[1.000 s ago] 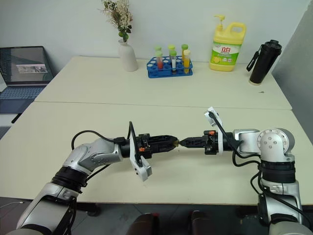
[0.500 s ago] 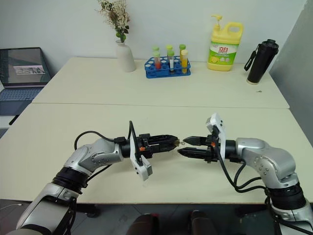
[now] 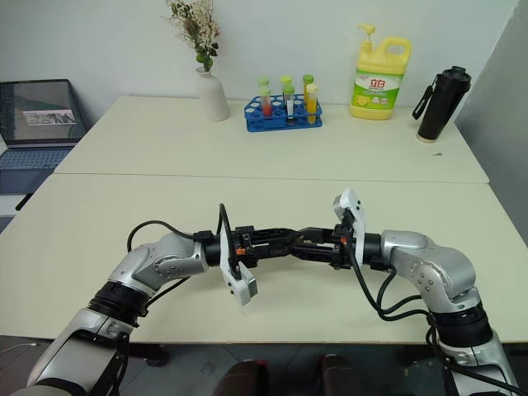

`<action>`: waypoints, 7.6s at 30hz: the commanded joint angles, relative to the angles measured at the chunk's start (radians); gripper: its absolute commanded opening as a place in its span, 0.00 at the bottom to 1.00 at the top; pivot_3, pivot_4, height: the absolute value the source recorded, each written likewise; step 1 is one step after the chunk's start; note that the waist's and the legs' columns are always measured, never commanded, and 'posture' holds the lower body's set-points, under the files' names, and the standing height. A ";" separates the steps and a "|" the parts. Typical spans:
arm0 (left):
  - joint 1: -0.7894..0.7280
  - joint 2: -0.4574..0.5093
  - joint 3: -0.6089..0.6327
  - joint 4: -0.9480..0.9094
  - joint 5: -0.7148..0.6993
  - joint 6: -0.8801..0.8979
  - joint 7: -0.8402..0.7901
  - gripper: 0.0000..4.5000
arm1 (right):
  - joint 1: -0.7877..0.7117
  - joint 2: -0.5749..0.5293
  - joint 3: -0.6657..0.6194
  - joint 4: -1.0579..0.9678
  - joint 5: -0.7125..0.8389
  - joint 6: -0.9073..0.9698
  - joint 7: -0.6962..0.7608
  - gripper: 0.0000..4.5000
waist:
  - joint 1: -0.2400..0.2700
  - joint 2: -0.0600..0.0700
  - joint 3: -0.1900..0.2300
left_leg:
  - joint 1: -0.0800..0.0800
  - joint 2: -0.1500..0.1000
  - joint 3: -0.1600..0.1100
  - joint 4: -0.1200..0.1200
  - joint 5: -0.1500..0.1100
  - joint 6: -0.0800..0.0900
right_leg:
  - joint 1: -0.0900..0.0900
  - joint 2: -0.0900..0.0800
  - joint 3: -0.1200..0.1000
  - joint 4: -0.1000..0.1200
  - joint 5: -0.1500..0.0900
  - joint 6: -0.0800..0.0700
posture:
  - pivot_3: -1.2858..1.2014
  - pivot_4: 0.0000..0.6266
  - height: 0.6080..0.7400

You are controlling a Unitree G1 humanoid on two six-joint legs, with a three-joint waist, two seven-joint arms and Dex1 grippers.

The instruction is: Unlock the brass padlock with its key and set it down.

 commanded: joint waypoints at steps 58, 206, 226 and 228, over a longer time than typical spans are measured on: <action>0.203 -0.043 0.135 -0.401 -0.986 1.194 -0.588 0.00 | -0.095 -0.015 0.031 0.070 -0.103 -0.150 0.151 0.04 | -0.012 0.000 0.000 | 0.000 0.001 -0.001 0.000 0.000 0.000 | 0.000 0.002 0.000 0.000 0.000 0.000 | 0.52 0.24 1.00; 0.208 -0.062 0.289 -0.694 -1.251 1.667 -0.568 0.00 | -0.057 -0.012 0.061 0.062 -0.116 -0.142 0.173 0.04 | -0.012 -0.001 0.001 | 0.000 0.000 -0.001 0.000 0.000 0.000 | 0.000 0.002 0.001 -0.001 -0.003 0.005 | 0.52 0.24 1.00; 0.478 0.213 0.250 -0.609 -0.744 0.885 -0.731 0.73 | -0.219 -0.051 0.161 0.323 -0.146 0.101 0.209 0.04 | -0.012 0.000 0.004 | 0.000 0.001 0.001 -0.001 0.000 0.000 | -0.001 -0.002 0.002 -0.002 -0.002 -0.001 | 0.52 0.24 1.00; 0.491 0.194 0.260 -0.629 -0.751 0.906 -0.698 0.89 | -0.255 -0.032 0.203 0.384 -0.181 0.095 0.219 0.04 | -0.013 0.000 0.003 | 0.000 0.001 0.001 -0.001 0.000 0.000 | -0.001 -0.002 0.002 -0.002 -0.002 -0.001 | 0.52 0.24 1.00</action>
